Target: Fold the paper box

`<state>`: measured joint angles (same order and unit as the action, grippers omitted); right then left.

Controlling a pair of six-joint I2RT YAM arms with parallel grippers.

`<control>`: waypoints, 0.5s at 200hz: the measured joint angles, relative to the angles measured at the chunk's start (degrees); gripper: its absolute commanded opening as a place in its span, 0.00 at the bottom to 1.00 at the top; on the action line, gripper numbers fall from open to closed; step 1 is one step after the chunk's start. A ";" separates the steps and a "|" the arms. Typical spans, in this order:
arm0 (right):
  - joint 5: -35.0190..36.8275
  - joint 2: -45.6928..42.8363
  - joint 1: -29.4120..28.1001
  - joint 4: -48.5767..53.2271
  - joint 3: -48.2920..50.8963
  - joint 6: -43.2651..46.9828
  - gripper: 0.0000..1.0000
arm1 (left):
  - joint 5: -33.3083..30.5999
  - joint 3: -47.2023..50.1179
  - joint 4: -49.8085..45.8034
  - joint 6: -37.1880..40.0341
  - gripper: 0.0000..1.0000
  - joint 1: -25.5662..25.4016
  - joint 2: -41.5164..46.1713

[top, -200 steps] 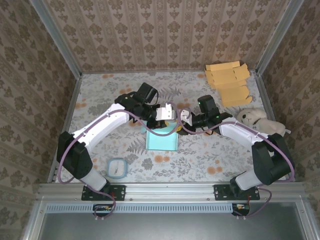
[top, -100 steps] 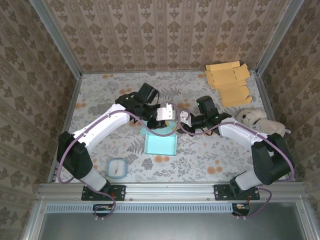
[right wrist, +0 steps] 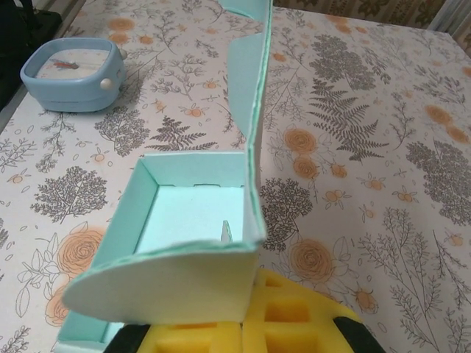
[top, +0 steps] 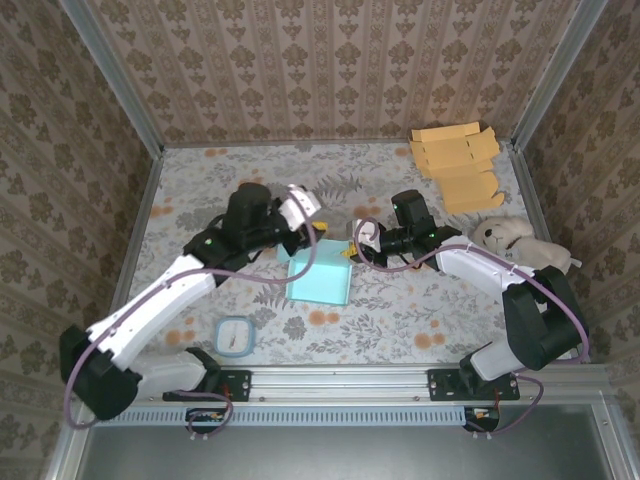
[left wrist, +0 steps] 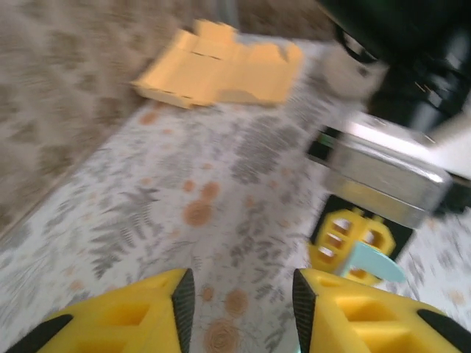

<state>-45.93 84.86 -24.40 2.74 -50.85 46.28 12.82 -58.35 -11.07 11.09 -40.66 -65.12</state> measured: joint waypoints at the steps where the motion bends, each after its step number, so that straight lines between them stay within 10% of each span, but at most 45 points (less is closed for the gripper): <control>1: 0.02 0.00 0.02 0.00 0.00 0.00 0.06 | -0.24 0.20 0.13 -0.31 0.63 0.07 0.26; 52: 0.66 0.00 0.15 -1.29 0.07 -0.15 0.07 | -11.67 12.85 3.23 -38.18 0.80 12.59 9.68; 100: 0.76 0.00 0.15 -1.44 0.17 -0.15 0.07 | -11.61 14.97 3.10 -62.60 0.83 12.87 3.48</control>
<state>-45.17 84.86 -24.25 1.30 -50.68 46.13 1.21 -43.38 -7.97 -51.51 -27.79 -61.65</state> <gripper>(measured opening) 0.068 0.828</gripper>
